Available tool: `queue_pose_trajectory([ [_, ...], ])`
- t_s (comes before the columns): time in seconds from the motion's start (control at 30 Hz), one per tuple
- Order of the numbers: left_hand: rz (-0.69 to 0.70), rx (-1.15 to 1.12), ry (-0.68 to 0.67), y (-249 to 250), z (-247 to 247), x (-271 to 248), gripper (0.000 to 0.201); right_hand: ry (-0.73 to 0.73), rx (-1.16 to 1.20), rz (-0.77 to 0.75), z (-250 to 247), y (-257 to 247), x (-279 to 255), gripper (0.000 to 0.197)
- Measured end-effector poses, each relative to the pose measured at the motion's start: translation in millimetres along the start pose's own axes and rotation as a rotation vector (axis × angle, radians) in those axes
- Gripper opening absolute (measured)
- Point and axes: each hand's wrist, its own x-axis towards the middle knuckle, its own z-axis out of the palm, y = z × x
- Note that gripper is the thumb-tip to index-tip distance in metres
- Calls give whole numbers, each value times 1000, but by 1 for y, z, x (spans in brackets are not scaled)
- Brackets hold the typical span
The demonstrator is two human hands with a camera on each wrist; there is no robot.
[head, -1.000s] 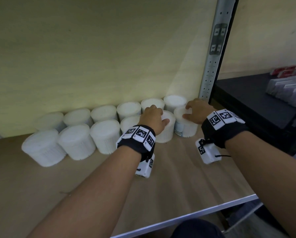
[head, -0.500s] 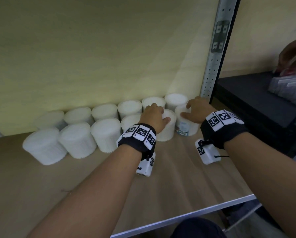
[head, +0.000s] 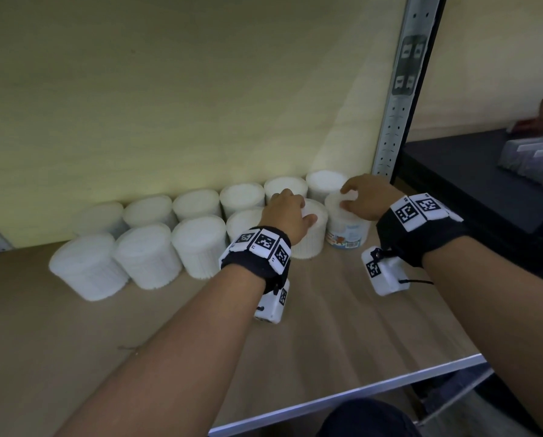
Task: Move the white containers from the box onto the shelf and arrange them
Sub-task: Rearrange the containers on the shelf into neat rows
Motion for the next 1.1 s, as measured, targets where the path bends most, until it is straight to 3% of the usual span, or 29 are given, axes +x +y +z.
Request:
queue_pose_trajectory([
  [0.17, 6, -6, -1, -1, 1, 0, 46, -38, -85, 82, 9, -4, 2, 60],
  [0.73, -2, -8, 1, 0, 2, 0, 45, -140, -52, -44, -5, 2, -6, 45],
  [0.87, 0, -5, 4, 0, 2, 0, 45, -83, -3, -5, -1, 1, -5, 39],
  [0.97, -3, -6, 4, 0, 2, 0, 45, -3, -42, 69, 6, 0, -6, 49],
  [1.1, -4, -12, 10, 1, 2, 0, 45, -2, -78, 93, 13, -1, -5, 56],
])
